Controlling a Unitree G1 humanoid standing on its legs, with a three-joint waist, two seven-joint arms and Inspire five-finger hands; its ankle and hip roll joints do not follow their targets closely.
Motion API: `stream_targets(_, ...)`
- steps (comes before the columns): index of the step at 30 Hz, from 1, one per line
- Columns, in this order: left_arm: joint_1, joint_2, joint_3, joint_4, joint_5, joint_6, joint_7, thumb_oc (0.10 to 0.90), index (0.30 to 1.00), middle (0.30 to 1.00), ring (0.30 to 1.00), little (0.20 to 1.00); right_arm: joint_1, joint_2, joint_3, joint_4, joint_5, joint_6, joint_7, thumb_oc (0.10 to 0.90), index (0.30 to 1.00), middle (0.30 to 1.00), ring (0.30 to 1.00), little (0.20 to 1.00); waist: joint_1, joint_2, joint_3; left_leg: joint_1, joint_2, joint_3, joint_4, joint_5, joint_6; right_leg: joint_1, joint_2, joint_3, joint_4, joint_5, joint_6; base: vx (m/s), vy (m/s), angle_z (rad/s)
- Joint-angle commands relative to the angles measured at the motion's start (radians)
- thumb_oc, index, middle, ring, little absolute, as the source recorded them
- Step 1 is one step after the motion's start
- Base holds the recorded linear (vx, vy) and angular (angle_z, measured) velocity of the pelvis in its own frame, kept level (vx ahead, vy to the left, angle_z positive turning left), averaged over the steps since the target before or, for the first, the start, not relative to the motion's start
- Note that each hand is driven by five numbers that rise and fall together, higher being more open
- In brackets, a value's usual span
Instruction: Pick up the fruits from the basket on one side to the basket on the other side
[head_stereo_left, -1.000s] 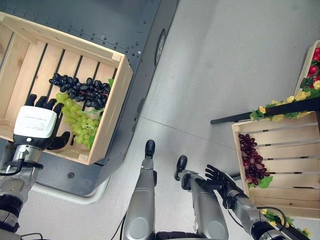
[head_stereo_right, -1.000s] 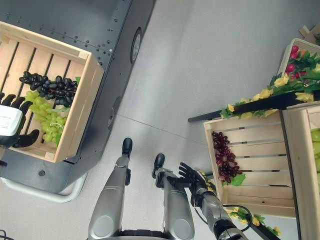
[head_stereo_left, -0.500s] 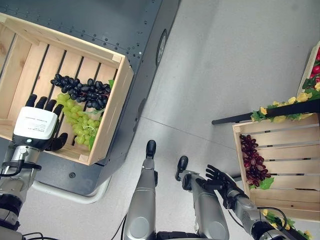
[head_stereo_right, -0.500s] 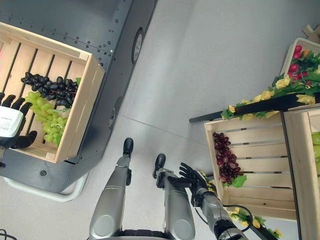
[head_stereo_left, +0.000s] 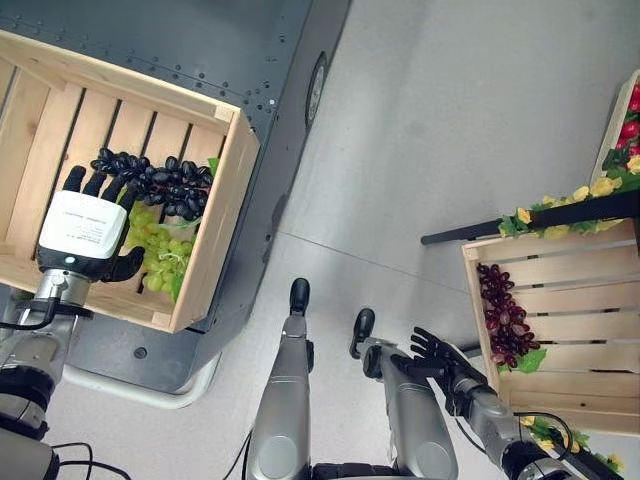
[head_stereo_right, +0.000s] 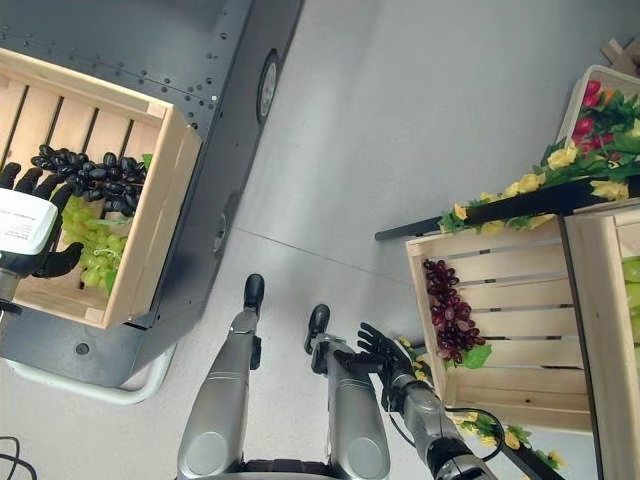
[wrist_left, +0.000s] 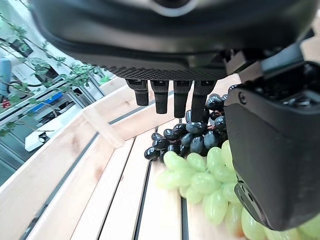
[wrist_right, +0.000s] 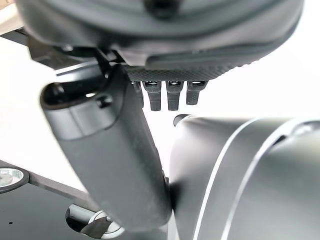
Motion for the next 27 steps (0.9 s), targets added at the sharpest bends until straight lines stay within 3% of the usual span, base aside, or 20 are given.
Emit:
stream_targets(1, -0.049, 0.045, 0.056, -0.017, -0.030, 0.050, 0.026, 0.800, 0.900, 0.900, 0.900, 0.900, 0.088, -0.067, 0.025, 0.002, -0.026, 0.010, 0.002, 0.800, 0.900, 0.900, 0.900, 0.900, -0.018, 0.017, -0.011, -0.034, -0.093, 0.073, 0.107, -0.122, 0.061, 0.022, 0.037, -0.019, -0.140, 0.140, 0.023, 0.00, 0.000, 0.00)
stream_targets(15, -0.086, 0.076, -0.005, -0.058, -0.050, -0.020, -0.142, 0.800, 0.900, 0.900, 0.900, 0.900, 0.093, -0.078, 0.021, -0.024, -0.022, 0.017, -0.009, 0.800, 0.900, 0.900, 0.900, 0.900, -0.024, 0.021, -0.011, -0.035, -0.098, 0.080, 0.096, -0.123, 0.069, 0.007, 0.031, -0.014, -0.142, 0.151, 0.032, 0.00, 0.003, 0.00)
stream_targets(27, -0.034, 0.124, 0.038, -0.080, -0.034, -0.074, -0.138, 0.800, 0.900, 0.900, 0.900, 0.900, 0.107, -0.080, 0.006, -0.020, -0.026, 0.012, -0.015, 0.800, 0.900, 0.900, 0.900, 0.900, -0.012, 0.038, -0.011, -0.013, -0.102, 0.078, 0.080, -0.124, 0.069, 0.025, 0.025, -0.021, -0.154, 0.150, 0.036, 0.00, 0.000, 0.00)
